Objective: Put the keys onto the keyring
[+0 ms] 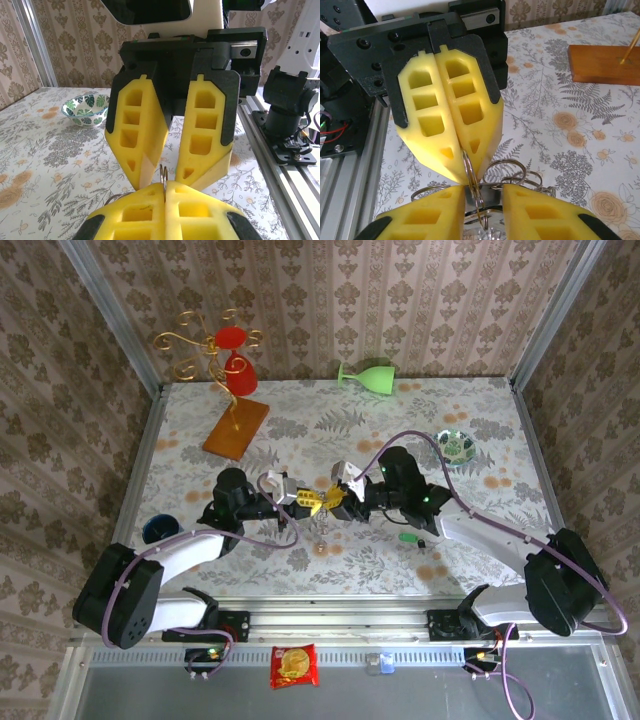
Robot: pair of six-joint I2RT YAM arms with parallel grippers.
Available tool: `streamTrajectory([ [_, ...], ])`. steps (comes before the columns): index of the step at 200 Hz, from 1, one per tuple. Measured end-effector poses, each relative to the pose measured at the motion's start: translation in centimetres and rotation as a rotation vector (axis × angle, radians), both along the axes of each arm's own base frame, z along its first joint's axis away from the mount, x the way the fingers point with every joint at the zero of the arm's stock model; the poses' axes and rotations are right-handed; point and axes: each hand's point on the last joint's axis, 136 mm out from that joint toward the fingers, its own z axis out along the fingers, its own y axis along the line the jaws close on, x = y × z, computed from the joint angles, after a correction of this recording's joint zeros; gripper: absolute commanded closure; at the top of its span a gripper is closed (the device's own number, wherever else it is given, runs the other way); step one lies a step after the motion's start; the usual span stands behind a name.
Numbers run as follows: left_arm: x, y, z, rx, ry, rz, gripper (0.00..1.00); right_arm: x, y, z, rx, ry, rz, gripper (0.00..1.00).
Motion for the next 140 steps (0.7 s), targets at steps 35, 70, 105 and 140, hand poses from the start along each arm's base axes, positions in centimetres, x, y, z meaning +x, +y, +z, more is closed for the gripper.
streamTrajectory([
  [35,0.1,0.1,-0.1,0.002,0.004,0.003,0.96,-0.3,0.1,0.1,0.011,0.013,0.025,1.00],
  [70,0.2,0.1,-0.2,0.011,0.008,0.008,0.76,-0.4,0.0,0.4,-0.024,-0.003,0.047,1.00],
  [105,0.6,0.1,0.1,0.067,-0.005,0.020,0.76,-0.5,-0.3,1.0,-0.101,-0.036,0.077,1.00],
  [140,0.7,-0.4,1.1,0.144,-0.066,0.008,0.77,-0.7,-0.3,1.1,-0.208,-0.075,0.108,1.00],
])
